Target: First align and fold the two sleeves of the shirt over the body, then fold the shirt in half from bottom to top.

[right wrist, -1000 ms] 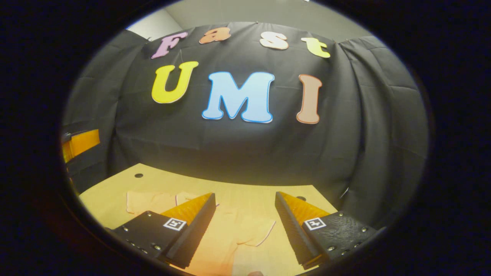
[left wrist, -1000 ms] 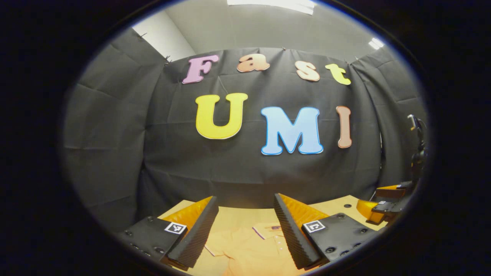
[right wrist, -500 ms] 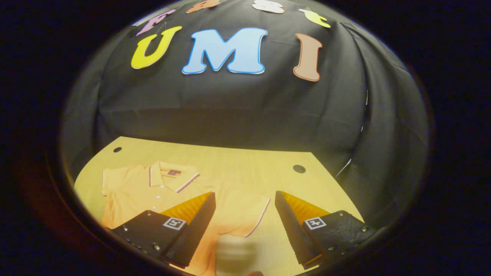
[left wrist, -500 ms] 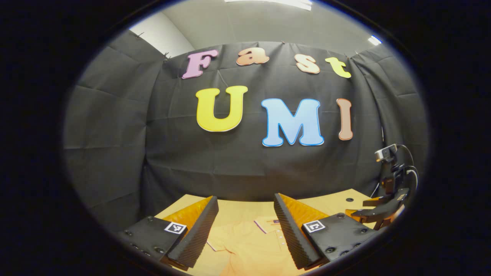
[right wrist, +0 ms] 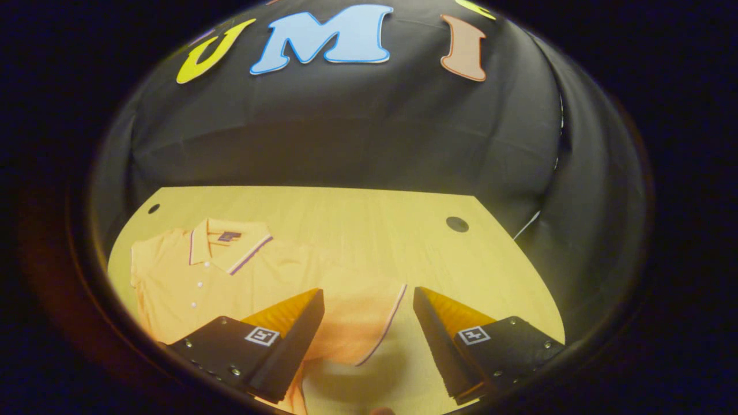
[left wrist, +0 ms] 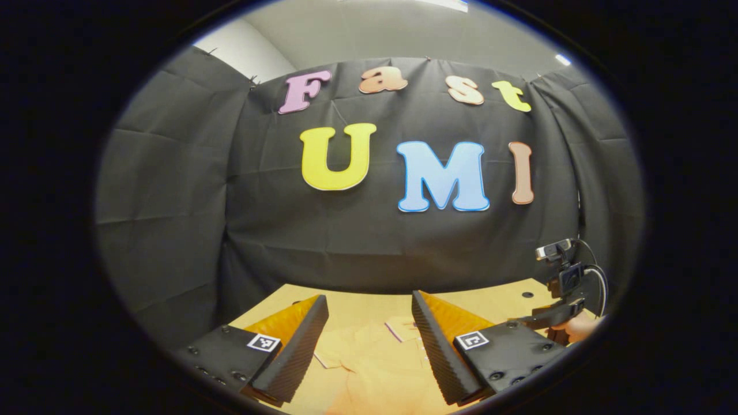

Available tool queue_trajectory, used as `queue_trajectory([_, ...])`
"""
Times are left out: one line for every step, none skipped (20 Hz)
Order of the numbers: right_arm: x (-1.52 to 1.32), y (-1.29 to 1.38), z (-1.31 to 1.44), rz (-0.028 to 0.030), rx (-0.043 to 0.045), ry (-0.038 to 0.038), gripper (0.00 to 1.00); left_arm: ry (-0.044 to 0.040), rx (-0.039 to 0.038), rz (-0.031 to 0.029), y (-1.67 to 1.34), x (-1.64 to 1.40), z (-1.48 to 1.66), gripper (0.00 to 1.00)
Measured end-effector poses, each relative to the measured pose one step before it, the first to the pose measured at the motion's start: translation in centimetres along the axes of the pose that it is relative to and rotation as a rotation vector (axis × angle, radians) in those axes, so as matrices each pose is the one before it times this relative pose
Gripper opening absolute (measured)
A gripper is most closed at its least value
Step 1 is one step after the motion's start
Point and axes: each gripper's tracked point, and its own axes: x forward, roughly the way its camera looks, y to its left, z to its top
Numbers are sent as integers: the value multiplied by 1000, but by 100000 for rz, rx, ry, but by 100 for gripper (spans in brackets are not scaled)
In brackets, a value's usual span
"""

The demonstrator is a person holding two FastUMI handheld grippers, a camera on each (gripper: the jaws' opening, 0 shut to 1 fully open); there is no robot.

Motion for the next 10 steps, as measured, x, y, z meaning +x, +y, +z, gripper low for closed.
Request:
queue_trajectory([761, -191, -375, -449, 920, 1737, 96, 387, -34, 437, -2, -363, -58, 95])
queue_trajectory([690, -275, -470, -661, 1141, 2425, 96, 202, -369, 616, 135, -393, -7, 94])
queue_trajectory([662, -133, -738, -315, 1366, 2550, 96, 194, -421, 347, 68, -219, 9, 94])
queue_trajectory([624, -174, -406, -260, 1000, 1946, 96, 394, -380, 439, 28, -270, -145, 94])
queue_trajectory([438, -202, -491, -347, 162, 1571, 96, 647, -316, 138, 58, -206, -139, 94])
queue_trajectory([174, -62, -157, -30, -359, 882, 96, 370, -143, 280, -71, -88, -243, 95])
queue_trajectory([252, 23, -190, 376, -599, 247, 96, 389, -226, 94, -48, -105, -127, 95])
queue_trajectory([213, 65, -49, 655, -838, 544, 98, 422, -338, -117, -193, 44, -46, 95])
queue_trajectory([291, 240, -372, 749, -506, 886, 97, 324, -535, -400, -220, 20, -87, 95])
queue_trajectory([145, 276, -77, 1491, 106, 550, 97, 500, -434, -570, -253, -3, -160, 93])
